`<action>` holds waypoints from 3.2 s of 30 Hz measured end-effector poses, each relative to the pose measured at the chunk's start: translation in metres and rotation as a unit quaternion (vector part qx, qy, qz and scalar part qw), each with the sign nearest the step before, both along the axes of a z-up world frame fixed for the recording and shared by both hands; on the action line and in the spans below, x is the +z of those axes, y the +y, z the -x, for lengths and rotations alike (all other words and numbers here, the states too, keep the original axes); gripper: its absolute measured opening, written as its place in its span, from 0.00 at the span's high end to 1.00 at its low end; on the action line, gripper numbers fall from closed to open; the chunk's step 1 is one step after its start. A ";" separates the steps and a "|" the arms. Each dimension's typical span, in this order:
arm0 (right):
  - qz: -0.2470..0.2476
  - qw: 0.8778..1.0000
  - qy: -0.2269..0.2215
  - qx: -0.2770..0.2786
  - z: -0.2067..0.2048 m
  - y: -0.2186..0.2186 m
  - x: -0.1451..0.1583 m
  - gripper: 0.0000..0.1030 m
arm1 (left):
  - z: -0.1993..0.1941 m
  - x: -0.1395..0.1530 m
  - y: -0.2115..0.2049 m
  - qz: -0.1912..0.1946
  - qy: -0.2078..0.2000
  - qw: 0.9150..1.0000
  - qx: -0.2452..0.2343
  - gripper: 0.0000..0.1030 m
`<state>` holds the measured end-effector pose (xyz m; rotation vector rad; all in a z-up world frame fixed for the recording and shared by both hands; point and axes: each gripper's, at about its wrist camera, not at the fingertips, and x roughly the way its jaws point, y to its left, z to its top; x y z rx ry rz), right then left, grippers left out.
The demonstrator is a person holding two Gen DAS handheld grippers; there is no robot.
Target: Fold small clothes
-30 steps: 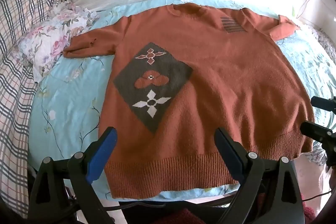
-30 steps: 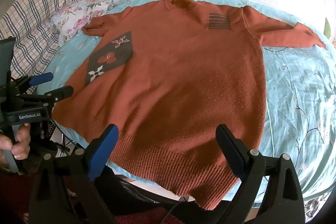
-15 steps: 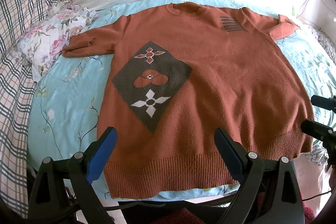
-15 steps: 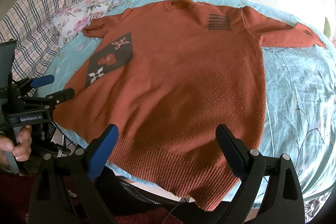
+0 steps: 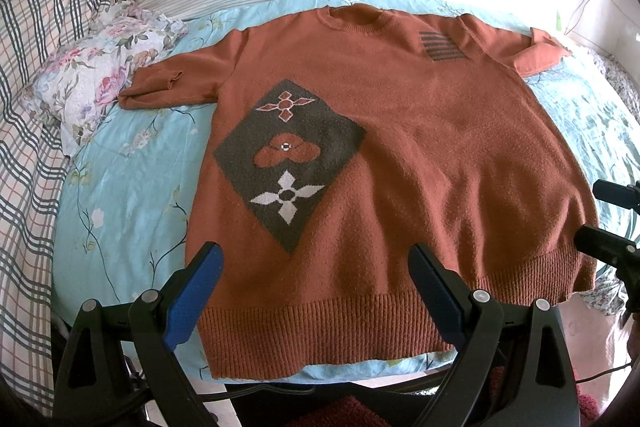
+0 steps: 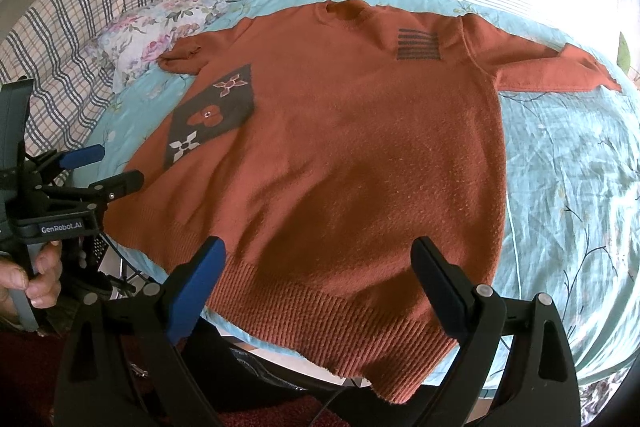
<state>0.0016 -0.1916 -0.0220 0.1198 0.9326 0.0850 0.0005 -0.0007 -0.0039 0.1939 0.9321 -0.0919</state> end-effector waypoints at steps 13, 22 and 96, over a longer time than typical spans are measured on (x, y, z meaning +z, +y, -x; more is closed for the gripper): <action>0.017 1.000 -0.016 0.002 -0.001 -0.001 -0.001 0.09 | -0.003 -0.001 0.000 0.005 0.002 1.000 0.000 0.09; -0.002 1.000 -0.015 -0.005 -0.003 -0.010 0.000 0.09 | -0.014 -0.007 -0.001 0.002 0.001 1.000 0.002 0.09; -0.369 0.928 0.036 0.037 -0.354 0.040 -0.058 0.86 | -0.149 -0.046 0.048 0.164 0.074 0.983 0.043 0.09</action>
